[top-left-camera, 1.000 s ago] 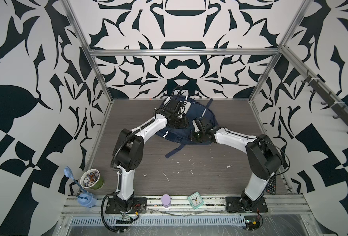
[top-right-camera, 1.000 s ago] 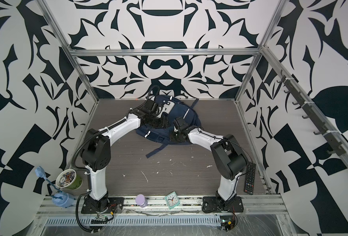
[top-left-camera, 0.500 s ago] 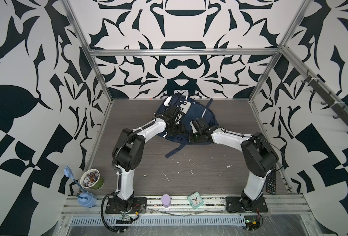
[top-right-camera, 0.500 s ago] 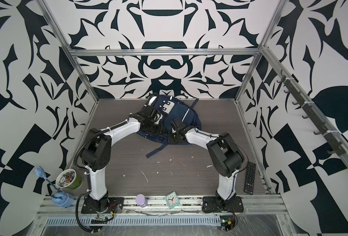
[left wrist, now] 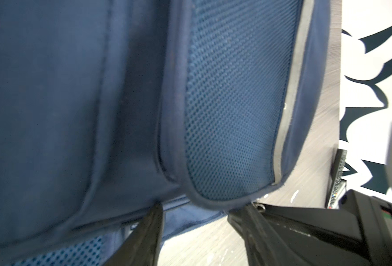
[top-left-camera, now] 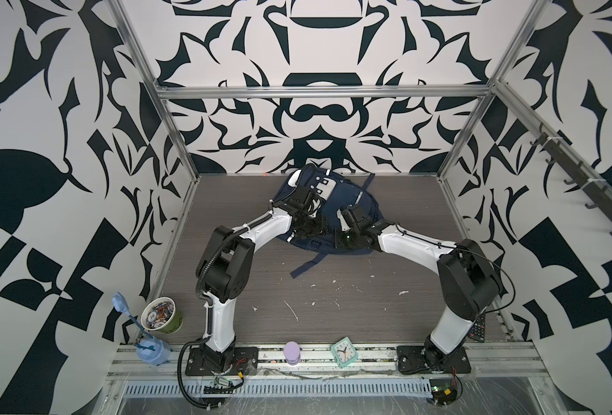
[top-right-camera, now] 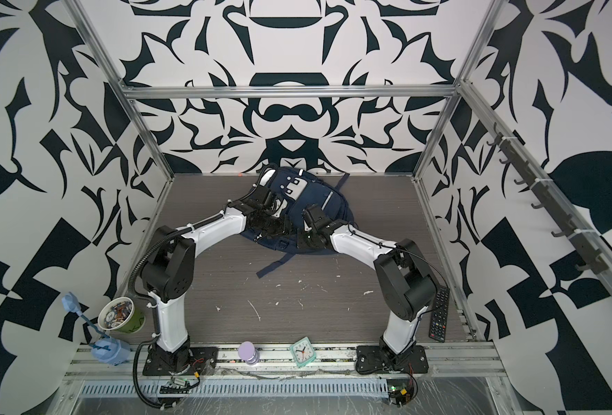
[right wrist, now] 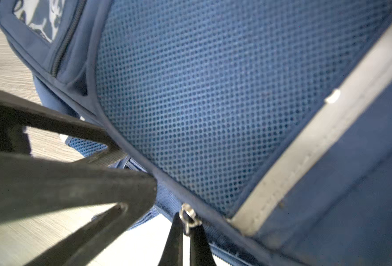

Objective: Pack books, pencil case, and school supplies into a backpack
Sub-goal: Zip the student bag at the top-center of the table.

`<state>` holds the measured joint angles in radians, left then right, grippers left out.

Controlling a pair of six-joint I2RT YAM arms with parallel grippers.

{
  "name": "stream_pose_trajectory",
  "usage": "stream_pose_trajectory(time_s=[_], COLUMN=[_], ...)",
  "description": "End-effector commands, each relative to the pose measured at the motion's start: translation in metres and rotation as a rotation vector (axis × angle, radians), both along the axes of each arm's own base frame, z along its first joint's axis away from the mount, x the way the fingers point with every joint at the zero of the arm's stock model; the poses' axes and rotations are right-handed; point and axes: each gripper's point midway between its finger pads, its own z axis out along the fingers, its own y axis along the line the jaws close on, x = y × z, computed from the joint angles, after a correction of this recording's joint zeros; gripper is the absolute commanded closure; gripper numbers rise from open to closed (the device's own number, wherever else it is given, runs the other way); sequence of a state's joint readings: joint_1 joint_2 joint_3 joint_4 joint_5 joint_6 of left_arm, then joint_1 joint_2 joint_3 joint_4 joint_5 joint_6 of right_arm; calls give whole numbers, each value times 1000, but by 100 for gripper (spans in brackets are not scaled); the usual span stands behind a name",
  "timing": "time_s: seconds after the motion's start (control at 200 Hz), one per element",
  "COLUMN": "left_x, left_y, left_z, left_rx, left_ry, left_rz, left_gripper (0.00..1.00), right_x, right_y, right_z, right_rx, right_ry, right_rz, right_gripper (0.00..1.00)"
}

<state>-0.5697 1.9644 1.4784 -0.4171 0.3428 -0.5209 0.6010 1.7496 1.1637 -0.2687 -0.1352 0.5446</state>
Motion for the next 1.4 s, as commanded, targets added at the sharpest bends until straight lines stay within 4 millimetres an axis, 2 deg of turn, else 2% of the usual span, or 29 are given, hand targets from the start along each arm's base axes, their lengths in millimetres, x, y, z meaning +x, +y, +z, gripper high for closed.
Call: stream_pose_trajectory(time_s=[0.0,0.125,0.2,0.275,0.475,0.535,0.645,0.81,0.875,0.985,1.135,1.395], left_x=[7,11,11,11,13,14,17,24,24,25,28,33], left_y=[-10,-14,-17,-17,-16,-14,-9,-2,3,14,40,77], left_z=[20,23,28,32,23,20,16,13,13,12,4,2], left_rx=[-75,-99,-122,-128,-107,-95,-64,-27,-2,13,29,43], left_ry=[-29,-28,-28,-38,-12,-14,-16,-21,-30,-35,-21,-19], left_rz=[9,16,9,12,28,36,54,62,63,78,125,193], left_gripper=[44,48,54,55,55,62,79,90,94,95,97,97], right_x=[-17,-22,-22,-23,-24,-25,-27,-32,-35,-39,-41,-37], right_y=[13,21,23,25,29,29,23,12,2,-16,-45,-113], right_z=[18,20,19,19,25,28,30,26,24,21,22,14], right_rx=[26,24,19,22,31,31,18,-22,-54,-104,-152,-209], right_ry=[-6,-10,-8,-7,-19,-23,-32,-29,-34,-39,-41,4], right_rz=[74,101,106,109,117,117,108,95,83,66,37,-68], right_gripper=[100,100,100,100,100,100,100,100,100,100,100,100])
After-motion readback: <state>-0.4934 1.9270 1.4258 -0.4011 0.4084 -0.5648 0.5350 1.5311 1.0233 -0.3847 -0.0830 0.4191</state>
